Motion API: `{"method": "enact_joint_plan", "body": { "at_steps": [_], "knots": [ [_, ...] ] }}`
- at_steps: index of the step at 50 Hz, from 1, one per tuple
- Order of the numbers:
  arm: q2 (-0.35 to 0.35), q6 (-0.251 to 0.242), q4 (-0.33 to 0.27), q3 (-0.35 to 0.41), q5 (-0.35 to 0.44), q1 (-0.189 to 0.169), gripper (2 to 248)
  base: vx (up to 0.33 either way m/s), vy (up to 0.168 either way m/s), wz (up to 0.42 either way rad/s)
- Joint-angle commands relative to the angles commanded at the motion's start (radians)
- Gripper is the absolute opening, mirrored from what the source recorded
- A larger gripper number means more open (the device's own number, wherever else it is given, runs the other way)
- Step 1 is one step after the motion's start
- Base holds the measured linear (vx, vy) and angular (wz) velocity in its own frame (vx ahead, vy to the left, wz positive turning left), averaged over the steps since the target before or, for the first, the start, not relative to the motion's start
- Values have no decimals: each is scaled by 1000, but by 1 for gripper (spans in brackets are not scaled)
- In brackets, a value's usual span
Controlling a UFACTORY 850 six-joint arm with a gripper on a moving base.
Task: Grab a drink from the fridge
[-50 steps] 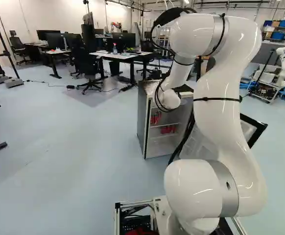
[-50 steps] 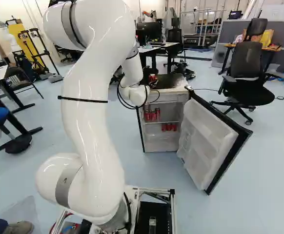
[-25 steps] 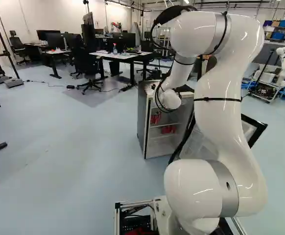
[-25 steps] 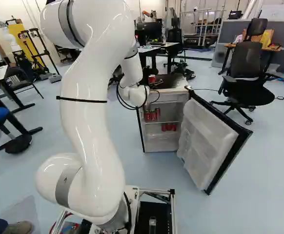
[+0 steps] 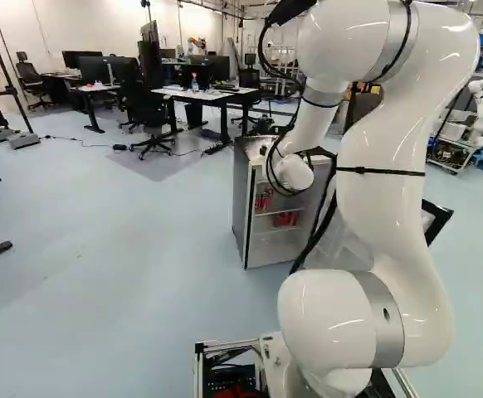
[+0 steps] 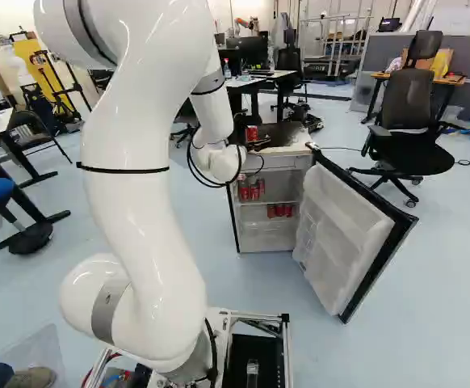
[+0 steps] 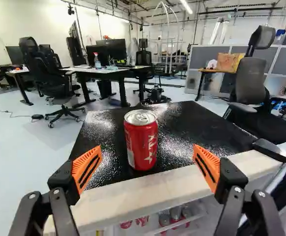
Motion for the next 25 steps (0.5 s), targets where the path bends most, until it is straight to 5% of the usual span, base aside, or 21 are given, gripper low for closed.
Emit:
{"method": "enact_joint_plan", "body": {
  "at_steps": [25],
  "knots": [
    [83,0,32,53,-56,-69,247,0,0,0]
  ]
}}
